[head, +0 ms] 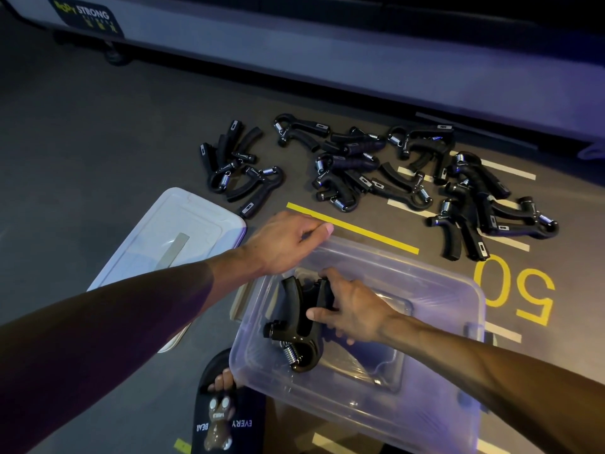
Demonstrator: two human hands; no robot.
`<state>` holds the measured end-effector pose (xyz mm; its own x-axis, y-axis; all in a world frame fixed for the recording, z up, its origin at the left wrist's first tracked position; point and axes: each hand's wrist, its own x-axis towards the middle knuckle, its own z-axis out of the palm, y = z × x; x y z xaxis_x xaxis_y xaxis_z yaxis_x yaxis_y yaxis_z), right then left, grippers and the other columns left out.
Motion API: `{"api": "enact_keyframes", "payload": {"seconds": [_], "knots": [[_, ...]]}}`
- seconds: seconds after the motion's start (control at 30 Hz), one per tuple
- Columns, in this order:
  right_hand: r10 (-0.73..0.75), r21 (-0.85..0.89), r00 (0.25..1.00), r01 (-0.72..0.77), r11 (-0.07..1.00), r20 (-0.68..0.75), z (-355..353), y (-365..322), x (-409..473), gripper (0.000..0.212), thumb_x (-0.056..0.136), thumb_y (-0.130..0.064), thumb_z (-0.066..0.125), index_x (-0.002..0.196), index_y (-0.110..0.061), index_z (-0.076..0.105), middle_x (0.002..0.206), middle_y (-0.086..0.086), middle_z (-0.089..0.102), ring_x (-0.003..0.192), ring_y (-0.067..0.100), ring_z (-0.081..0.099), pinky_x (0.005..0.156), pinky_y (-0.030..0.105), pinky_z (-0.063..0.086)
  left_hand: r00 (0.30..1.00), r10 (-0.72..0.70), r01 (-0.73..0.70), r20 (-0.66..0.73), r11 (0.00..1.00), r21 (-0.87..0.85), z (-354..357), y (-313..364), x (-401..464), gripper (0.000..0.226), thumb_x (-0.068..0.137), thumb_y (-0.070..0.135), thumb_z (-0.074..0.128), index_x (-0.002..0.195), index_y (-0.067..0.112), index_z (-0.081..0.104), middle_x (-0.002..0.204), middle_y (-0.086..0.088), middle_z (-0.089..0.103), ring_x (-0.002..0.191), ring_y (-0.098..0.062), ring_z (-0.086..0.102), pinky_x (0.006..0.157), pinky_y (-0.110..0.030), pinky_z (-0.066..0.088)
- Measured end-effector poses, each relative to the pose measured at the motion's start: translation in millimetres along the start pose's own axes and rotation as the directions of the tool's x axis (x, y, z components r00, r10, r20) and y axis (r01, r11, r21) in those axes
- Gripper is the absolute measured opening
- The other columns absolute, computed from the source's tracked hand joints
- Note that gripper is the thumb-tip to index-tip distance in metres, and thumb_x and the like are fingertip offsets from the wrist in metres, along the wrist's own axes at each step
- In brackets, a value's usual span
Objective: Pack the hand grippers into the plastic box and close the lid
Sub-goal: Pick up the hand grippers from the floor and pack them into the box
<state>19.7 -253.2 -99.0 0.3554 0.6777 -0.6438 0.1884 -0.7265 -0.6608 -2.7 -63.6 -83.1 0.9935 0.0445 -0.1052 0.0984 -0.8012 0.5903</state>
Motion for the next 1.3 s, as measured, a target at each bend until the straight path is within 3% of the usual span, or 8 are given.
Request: {"api": "enact_keyframes", "payload": {"seconds": [0.17, 0.23, 0.33, 0.43, 0.73, 1.0, 1.2, 1.3], "knots": [[0.014, -0.361, 0.993, -0.056, 0.931, -0.119, -10, -5, -2, 0.081, 0.086, -0.064, 0.061, 0.144, -0.017, 0.031, 0.103, 0.003, 0.068, 0.095, 0.025, 0.065, 0.078, 0.036, 0.053, 1.0, -0.006, 0.006, -0.006, 1.0, -0.02, 0, 1, -1, 0.053, 0.106, 0.045, 0.039, 0.067, 0.009, 0.039, 0.062, -0.006, 0.043, 0.062, -0.023, 0.044, 0.062, -0.039, 0.04], [0.023, -0.44, 0.996, -0.058, 0.896, -0.084, -27, -16, -6, 0.068, 0.087, -0.065, 0.057, 0.133, -0.016, 0.046, 0.099, 0.004, 0.072, 0.094, 0.026, 0.066, 0.081, 0.037, 0.054, 1.0, -0.017, 0.017, -0.001, 0.999, -0.042, 1, -2, 0, 0.054, 0.106, 0.046, 0.039, 0.067, 0.009, 0.039, 0.063, -0.007, 0.044, 0.064, -0.024, 0.045, 0.064, -0.041, 0.043], [-0.022, -0.057, 0.999, 0.025, 0.998, 0.045, -63, -37, -11, 0.029, 0.097, -0.041, 0.059, 0.1, -0.013, 0.062, 0.08, 0.009, 0.076, 0.063, 0.023, 0.068, 0.06, 0.034, 0.057, 0.998, -0.055, 0.057, 0.022, 0.994, -0.095, 1, -5, 2, 0.061, 0.103, 0.056, 0.034, 0.072, 0.006, 0.049, 0.066, -0.008, 0.055, 0.07, -0.026, 0.056, 0.068, -0.043, 0.049], [-0.036, 0.209, 0.997, 0.051, 0.977, -0.074, -102, -42, 7, 0.017, 0.101, -0.018, 0.055, 0.088, -0.009, 0.062, 0.072, 0.017, 0.071, 0.047, 0.019, 0.062, 0.042, 0.026, 0.051, 0.997, -0.083, 0.083, 0.004, 0.99, -0.112, 1, -4, 4, 0.055, 0.103, 0.05, 0.039, 0.067, 0.008, 0.04, 0.059, -0.004, 0.038, 0.06, -0.021, 0.04, 0.061, -0.041, 0.042], [0.204, 0.11, 0.87, -0.172, 0.979, -0.448, -159, 23, 111, 0.009, 0.083, -0.023, 0.064, 0.089, -0.017, 0.067, 0.078, 0.01, 0.077, 0.073, 0.027, 0.073, 0.072, 0.039, 0.062, 0.981, -0.187, 0.193, 0.049, 0.948, -0.252, 6, -14, 5, 0.062, 0.098, 0.064, 0.035, 0.086, 0.016, 0.072, 0.076, -0.014, 0.064, 0.072, -0.025, 0.06, 0.072, -0.038, 0.046], [0.189, -0.093, 0.779, -0.301, 0.949, -0.598, -173, 43, 175, 0.046, 0.084, -0.042, 0.072, 0.123, -0.018, 0.066, 0.122, 0.011, 0.066, 0.11, 0.033, 0.063, 0.083, 0.03, 0.048, 0.986, -0.16, 0.168, 0.049, 0.949, -0.267, 8, -14, 5, 0.053, 0.105, 0.048, 0.038, 0.082, 0.01, 0.067, 0.078, -0.007, 0.064, 0.071, -0.019, 0.056, 0.071, -0.033, 0.045], [0.124, -0.186, 0.824, -0.267, 0.946, -0.554, -164, 43, 176, 0.037, 0.081, -0.049, 0.075, 0.095, -0.017, 0.063, 0.103, 0.009, 0.062, 0.089, 0.027, 0.06, 0.069, 0.03, 0.041, 0.99, -0.14, 0.144, 0.036, 0.95, -0.278, 6, -12, 5, 0.052, 0.106, 0.044, 0.039, 0.08, 0.007, 0.065, 0.075, -0.011, 0.061, 0.068, -0.021, 0.053, 0.068, -0.034, 0.043], [0.112, 0.024, 0.864, -0.115, 0.993, -0.491, -159, 39, 161, 0.034, 0.082, -0.041, 0.076, 0.095, -0.017, 0.056, 0.083, 0.008, 0.07, 0.073, 0.023, 0.066, 0.061, 0.037, 0.053, 0.99, -0.137, 0.14, 0.027, 0.954, -0.265, 5, -12, 4, 0.053, 0.106, 0.046, 0.039, 0.081, 0.008, 0.066, 0.072, -0.012, 0.059, 0.067, -0.023, 0.053, 0.066, -0.034, 0.043]]}}
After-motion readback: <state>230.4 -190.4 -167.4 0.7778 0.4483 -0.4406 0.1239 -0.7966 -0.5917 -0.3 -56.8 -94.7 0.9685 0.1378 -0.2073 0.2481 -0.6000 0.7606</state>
